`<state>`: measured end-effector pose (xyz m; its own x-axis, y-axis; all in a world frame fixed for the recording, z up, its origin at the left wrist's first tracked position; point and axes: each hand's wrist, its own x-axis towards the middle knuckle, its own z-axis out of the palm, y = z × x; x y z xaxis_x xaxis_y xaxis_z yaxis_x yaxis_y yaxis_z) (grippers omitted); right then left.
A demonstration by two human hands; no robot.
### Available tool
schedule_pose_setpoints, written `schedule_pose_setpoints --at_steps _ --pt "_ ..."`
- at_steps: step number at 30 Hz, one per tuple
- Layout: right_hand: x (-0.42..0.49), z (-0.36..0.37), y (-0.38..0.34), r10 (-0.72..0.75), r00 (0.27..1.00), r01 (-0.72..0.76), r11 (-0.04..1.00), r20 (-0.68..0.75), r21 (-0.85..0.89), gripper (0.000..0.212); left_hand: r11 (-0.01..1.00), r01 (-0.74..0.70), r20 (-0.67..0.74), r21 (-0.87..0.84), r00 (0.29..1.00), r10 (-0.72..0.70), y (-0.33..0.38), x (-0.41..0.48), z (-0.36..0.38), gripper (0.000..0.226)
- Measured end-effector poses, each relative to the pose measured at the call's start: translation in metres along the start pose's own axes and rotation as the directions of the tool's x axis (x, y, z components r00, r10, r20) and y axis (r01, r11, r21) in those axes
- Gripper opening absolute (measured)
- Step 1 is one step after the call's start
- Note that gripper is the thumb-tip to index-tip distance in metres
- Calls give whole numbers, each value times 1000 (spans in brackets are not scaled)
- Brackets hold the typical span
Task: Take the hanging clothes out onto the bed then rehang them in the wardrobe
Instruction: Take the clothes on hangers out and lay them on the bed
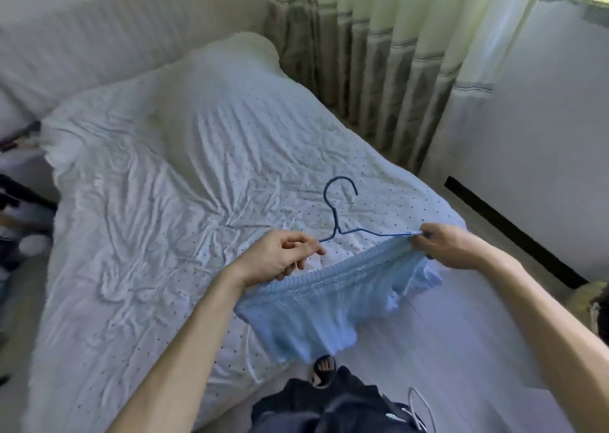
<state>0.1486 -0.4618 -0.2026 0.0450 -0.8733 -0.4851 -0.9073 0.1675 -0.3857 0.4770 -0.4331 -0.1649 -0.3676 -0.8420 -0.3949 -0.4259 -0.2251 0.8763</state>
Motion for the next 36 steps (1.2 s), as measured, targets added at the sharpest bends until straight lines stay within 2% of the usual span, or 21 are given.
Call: schedule_pose_setpoints --at_steps 3,7,9,12,17,20,24,30,33,36 --pt "20 3 -35 -70 997 71 997 -25 6 30 998 -32 -127 -61 992 24 -6 -15 -27 19" --pt "43 0 -78 -185 981 191 976 -63 108 35 996 -78 -270 -46 961 63 -9 -33 -64 28" --pt "56 -2 -99 -224 969 239 956 -103 168 35 995 -91 -362 -50 930 67 -10 -33 -83 19" --pt "81 -5 -129 -264 950 297 929 -166 221 32 994 -110 -492 -18 866 87 -9 -23 -109 15" --pt "128 -12 -178 -262 931 330 901 -253 282 31 992 -107 -700 66 703 122 -13 20 -152 20" --pt "161 -17 -203 -244 934 317 904 -262 288 29 990 -82 -751 117 645 142 -13 51 -184 11" --pt "216 -26 -239 -238 941 304 906 -240 294 32 984 -63 -770 168 615 171 -15 100 -247 21" --pt "332 -12 -296 -226 960 260 937 -164 234 35 992 20 -788 126 610 88 -68 194 -340 24" --pt "387 14 -311 -163 983 178 961 -86 210 42 992 104 -765 72 644 -13 -118 241 -358 20" --pt "436 51 -310 -138 990 137 961 -14 238 62 984 175 -733 10 671 -112 -175 282 -368 14"
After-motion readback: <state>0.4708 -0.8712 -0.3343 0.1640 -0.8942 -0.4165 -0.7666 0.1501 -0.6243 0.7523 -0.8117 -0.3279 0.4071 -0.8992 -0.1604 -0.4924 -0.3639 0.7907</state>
